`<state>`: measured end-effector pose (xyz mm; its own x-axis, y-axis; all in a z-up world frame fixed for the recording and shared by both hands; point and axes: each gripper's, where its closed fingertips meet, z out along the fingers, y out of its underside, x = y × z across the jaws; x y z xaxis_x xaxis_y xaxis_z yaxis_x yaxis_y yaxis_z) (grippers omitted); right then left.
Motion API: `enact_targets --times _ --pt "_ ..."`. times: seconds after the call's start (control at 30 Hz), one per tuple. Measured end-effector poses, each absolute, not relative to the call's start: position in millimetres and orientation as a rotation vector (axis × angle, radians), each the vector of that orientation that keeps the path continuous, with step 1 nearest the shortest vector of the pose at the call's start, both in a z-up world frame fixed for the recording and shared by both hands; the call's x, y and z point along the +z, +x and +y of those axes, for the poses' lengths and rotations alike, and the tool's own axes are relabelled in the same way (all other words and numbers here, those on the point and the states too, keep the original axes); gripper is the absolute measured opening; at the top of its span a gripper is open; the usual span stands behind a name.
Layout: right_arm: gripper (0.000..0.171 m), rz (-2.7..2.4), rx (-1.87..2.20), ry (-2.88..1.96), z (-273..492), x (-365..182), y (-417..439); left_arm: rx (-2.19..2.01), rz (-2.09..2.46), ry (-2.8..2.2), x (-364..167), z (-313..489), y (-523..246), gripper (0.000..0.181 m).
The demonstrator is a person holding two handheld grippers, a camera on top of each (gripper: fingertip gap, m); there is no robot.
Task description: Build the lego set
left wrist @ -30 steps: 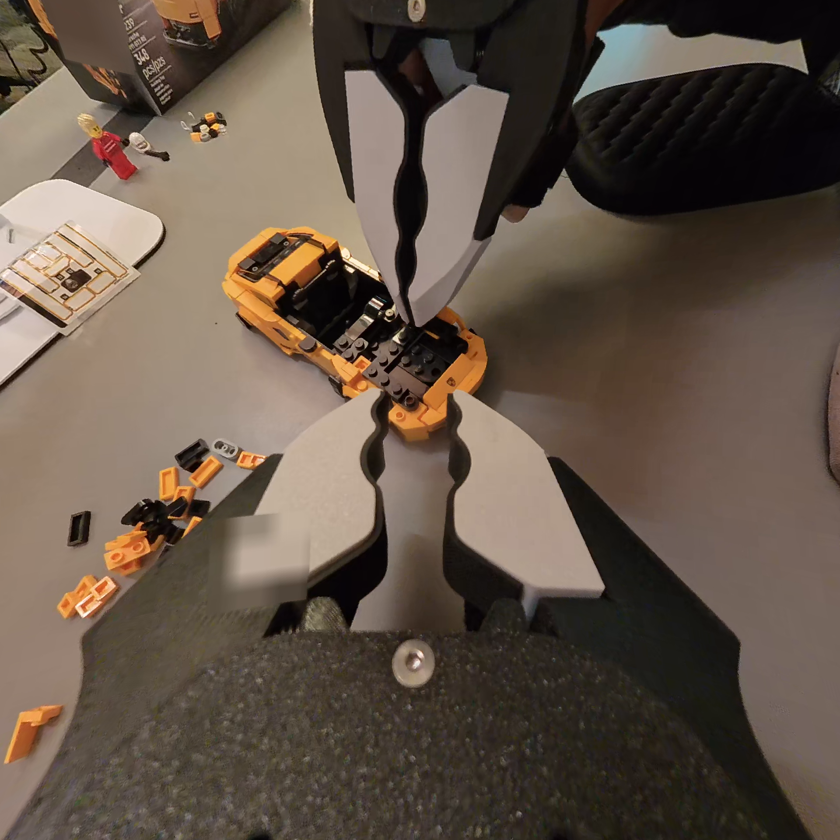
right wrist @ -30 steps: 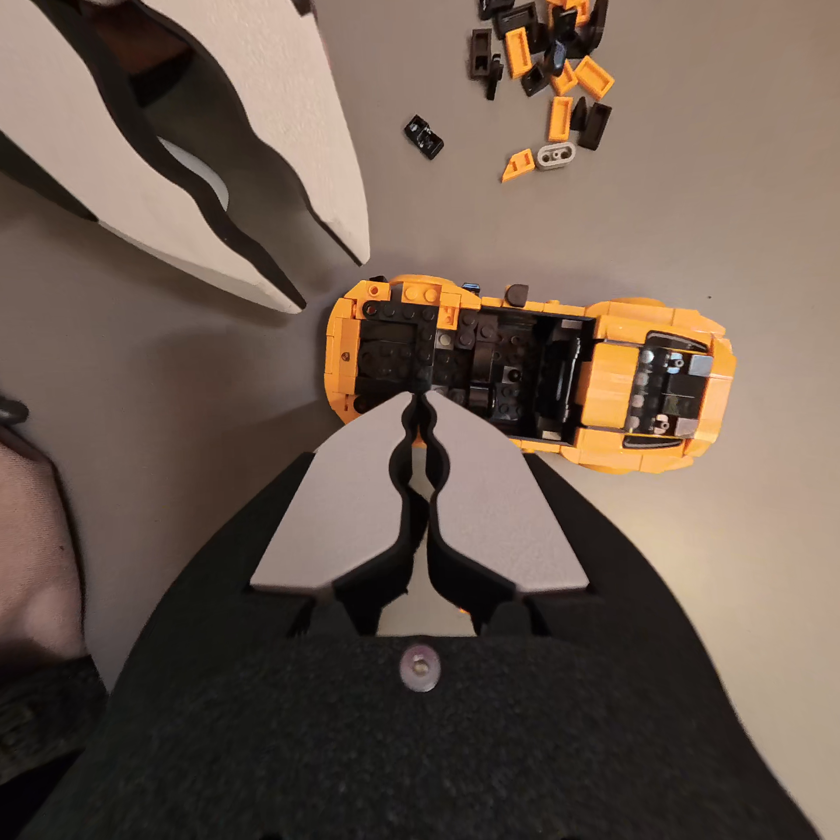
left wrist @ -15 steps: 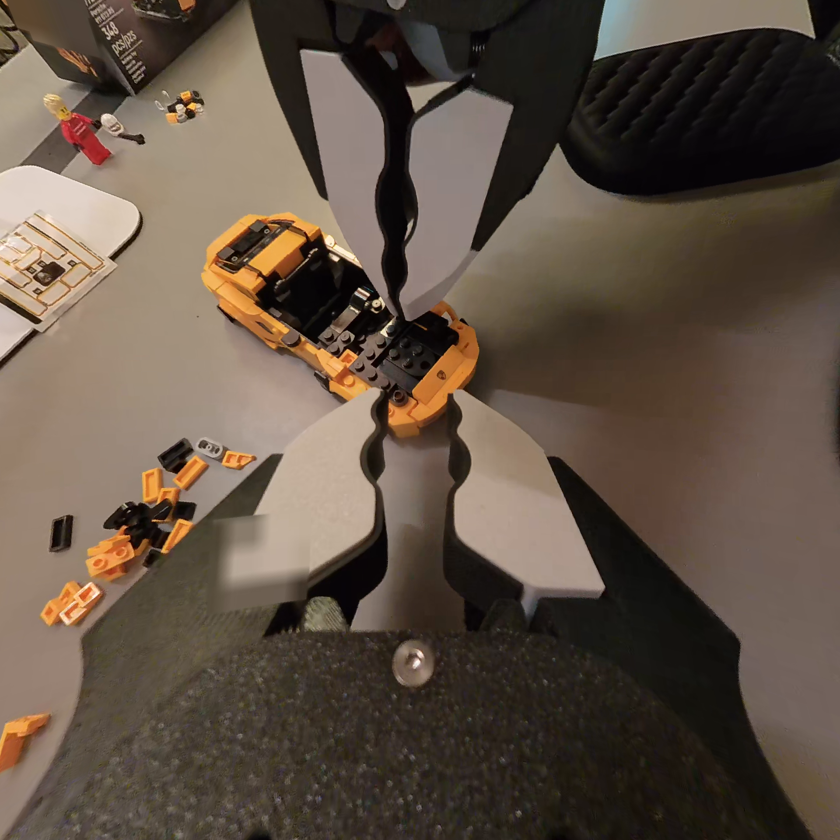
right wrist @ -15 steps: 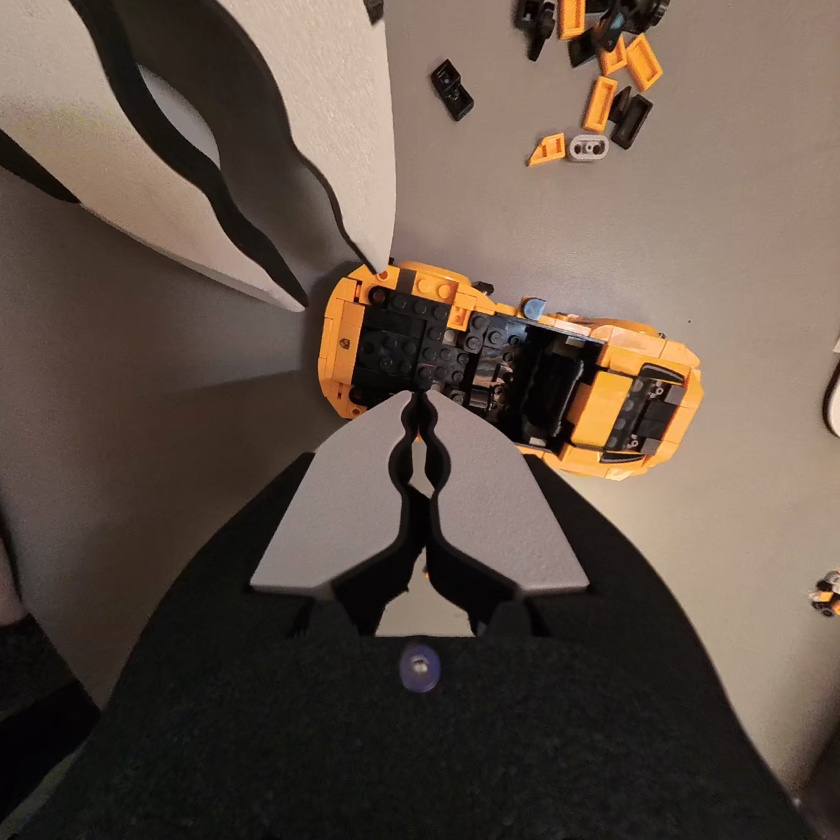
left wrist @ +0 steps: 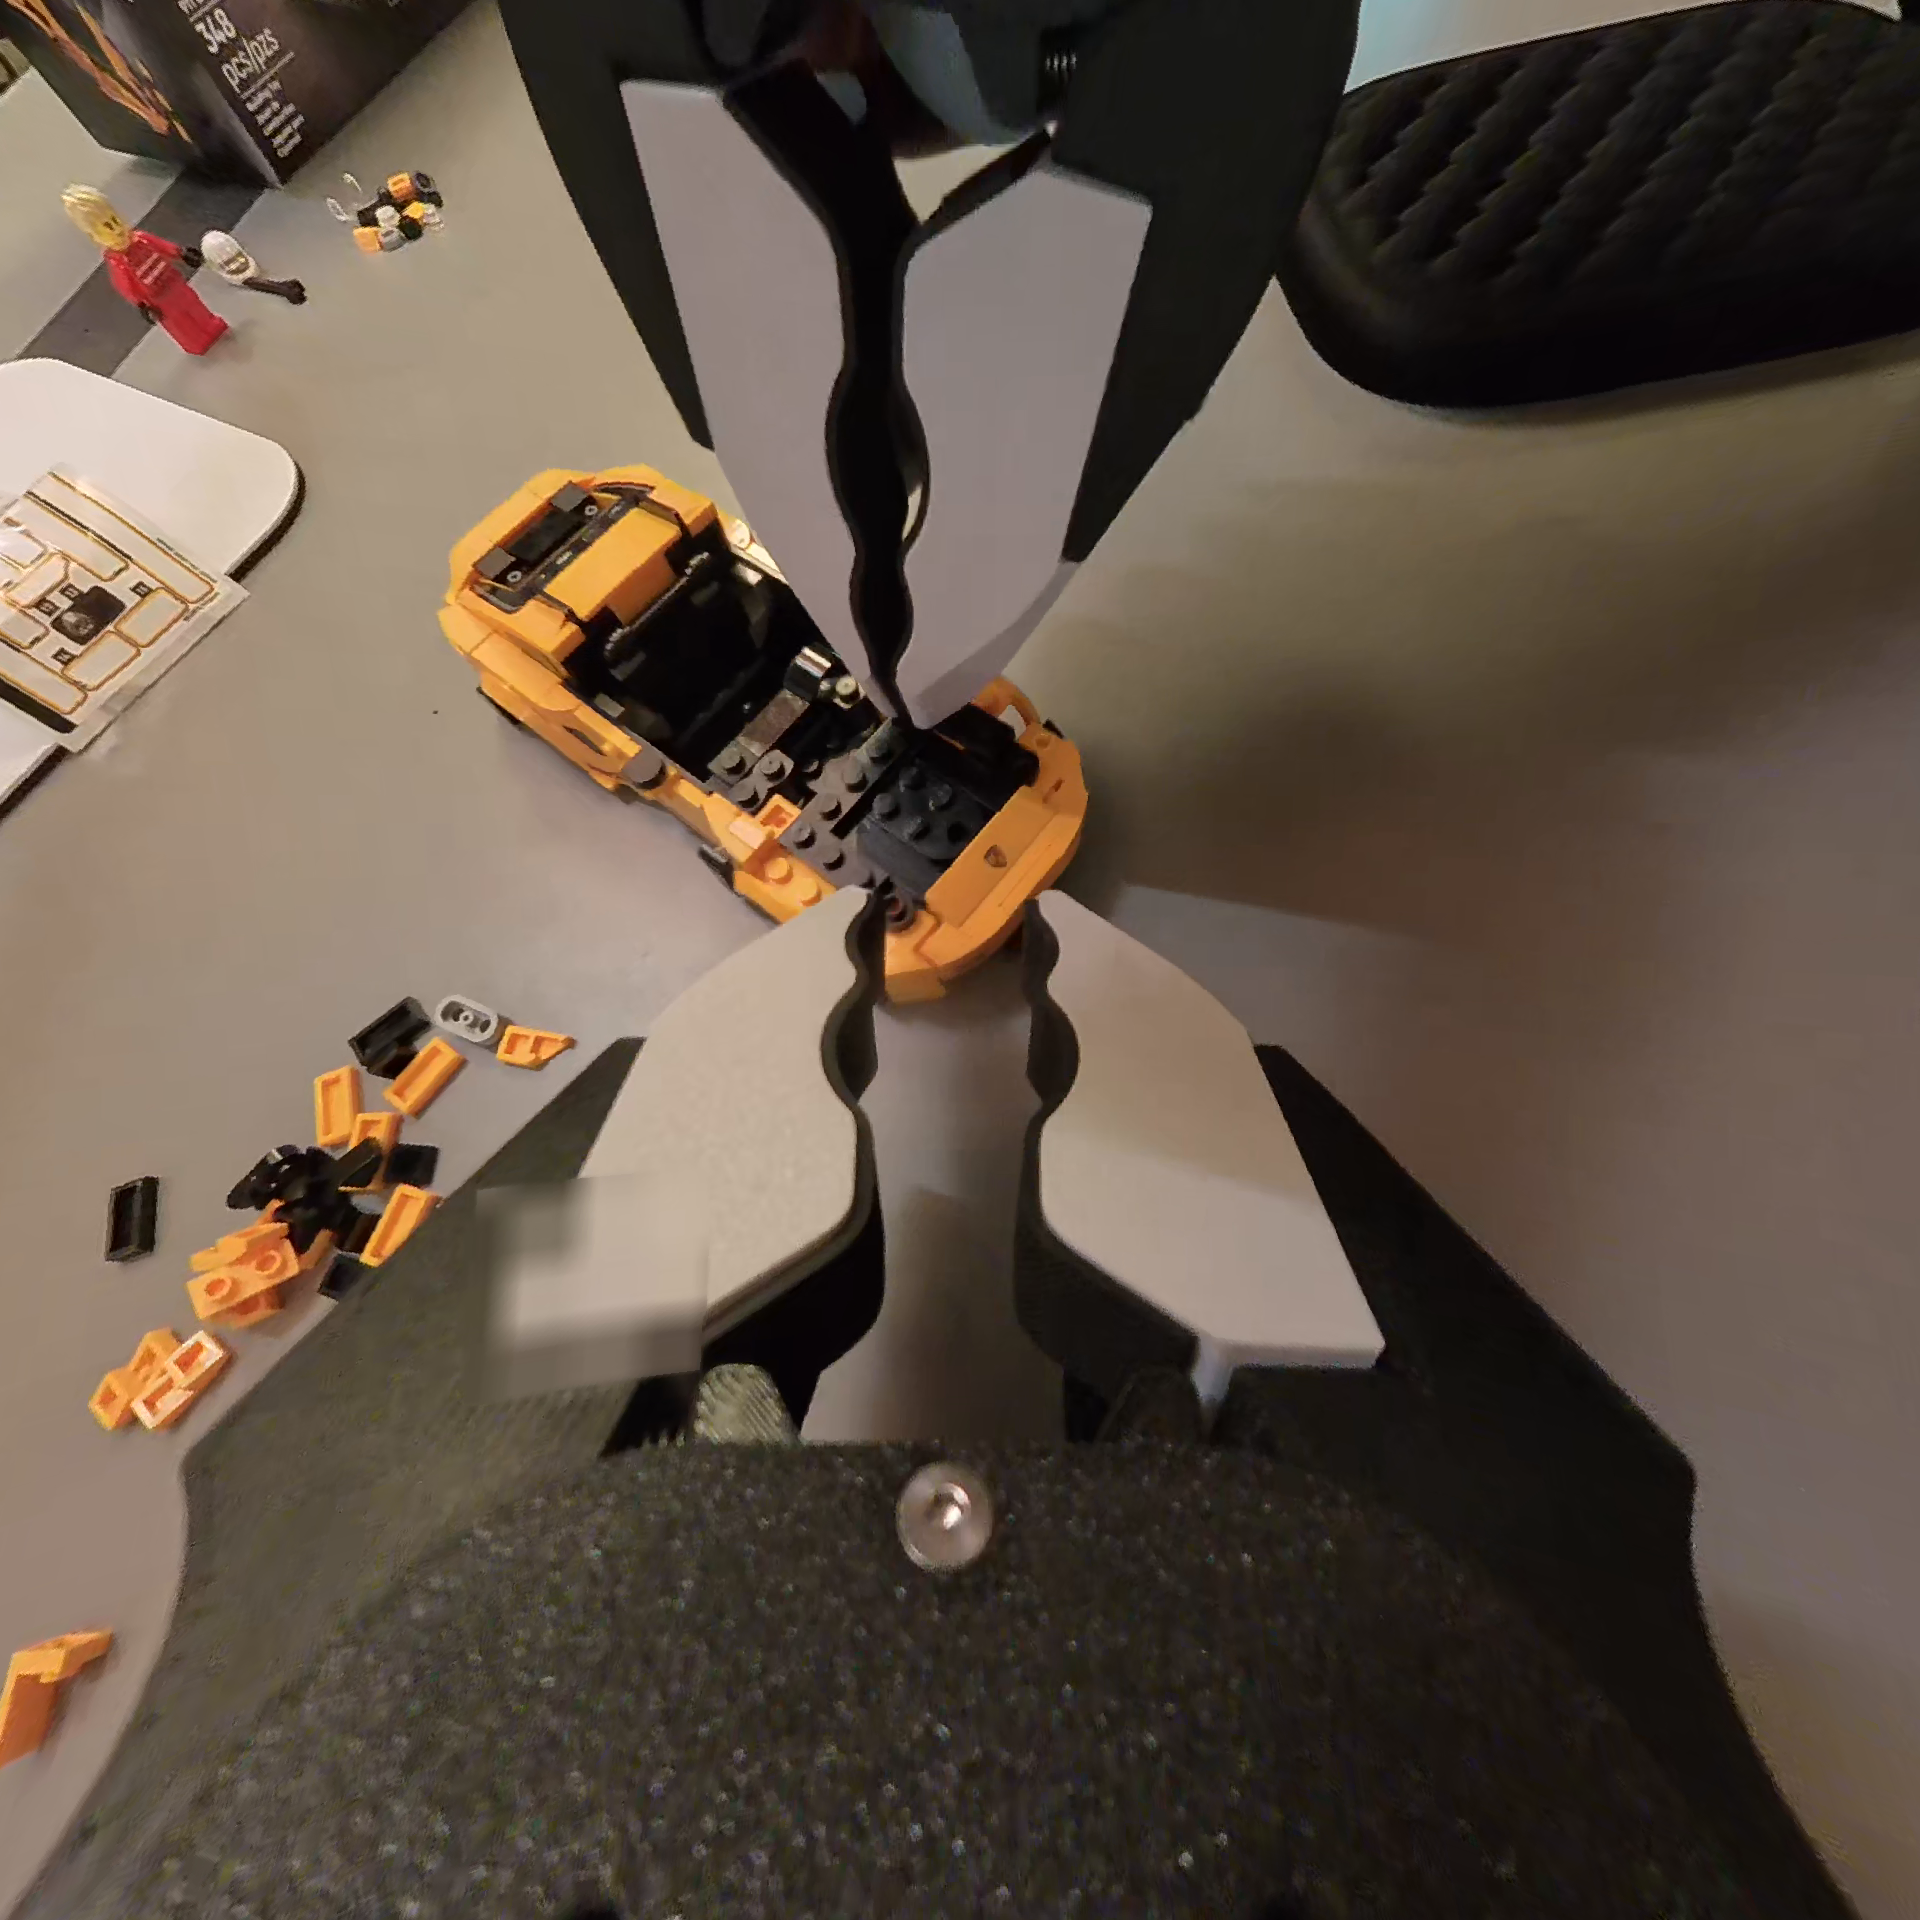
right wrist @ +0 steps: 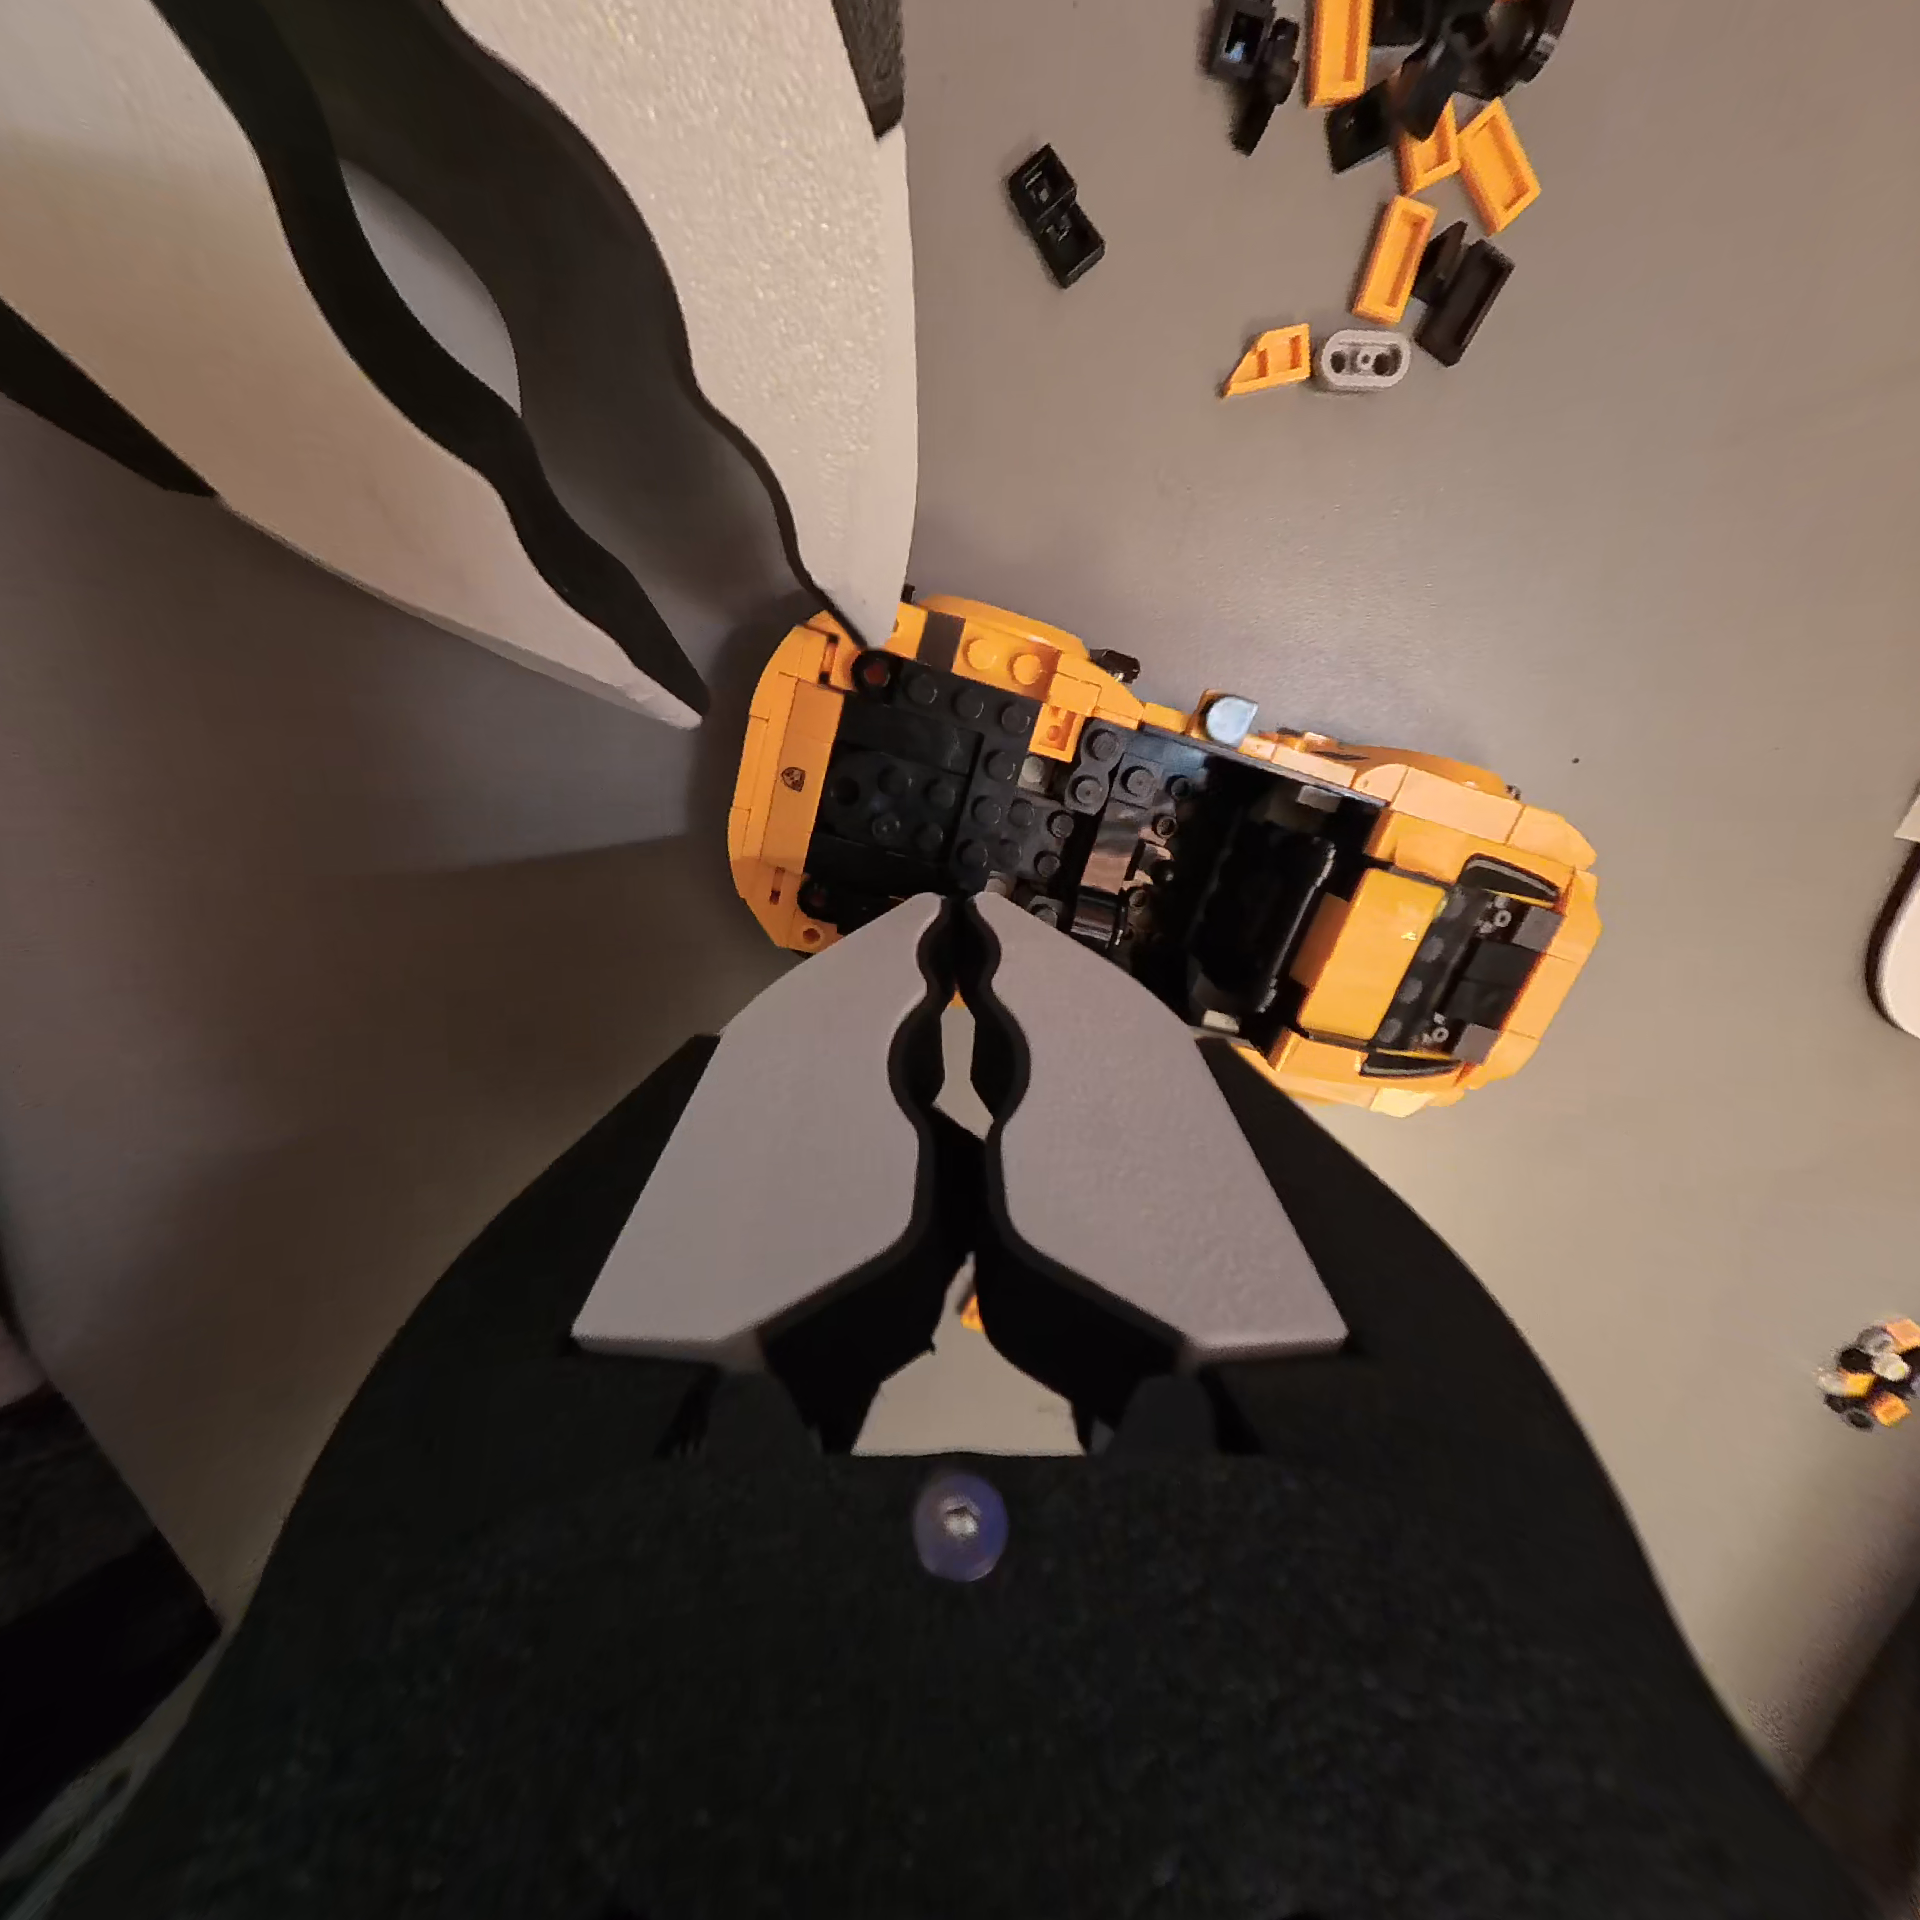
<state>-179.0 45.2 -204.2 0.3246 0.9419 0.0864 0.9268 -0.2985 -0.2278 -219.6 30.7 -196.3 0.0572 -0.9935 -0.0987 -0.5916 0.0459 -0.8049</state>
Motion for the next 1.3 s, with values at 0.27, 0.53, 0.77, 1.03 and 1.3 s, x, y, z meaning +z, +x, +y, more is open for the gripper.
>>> enact_targets --times 0.27,0.53,0.77,1.03,1.3 --pt "0.0 -1.532 0.339 -2.323 38.9 -189.8 -186.7 -0.677 1.593 -1.657 -199.4 37.3 -219.8 0.031" --pt "0.0 -1.598 0.331 -2.358 32.9 -201.8 -189.4 -0.624 1.632 -1.702 -210.8 38.2 -219.4 0.032" --pt "0.0 -1.589 0.34 -2.329 32.6 -200.4 -187.9 -0.62 1.633 -1.701 -211.2 38.3 -219.3 0.032" --pt "0.0 -1.61 0.356 -2.348 29.2 -202.6 -187.9 -0.624 1.628 -1.706 -211.0 38.6 -219.3 0.032" --pt "0.0 -1.687 0.338 -2.411 28.6 -203.1 -186.9 -0.634 1.63 -1.704 -211.1 37.7 -218.8 0.031"
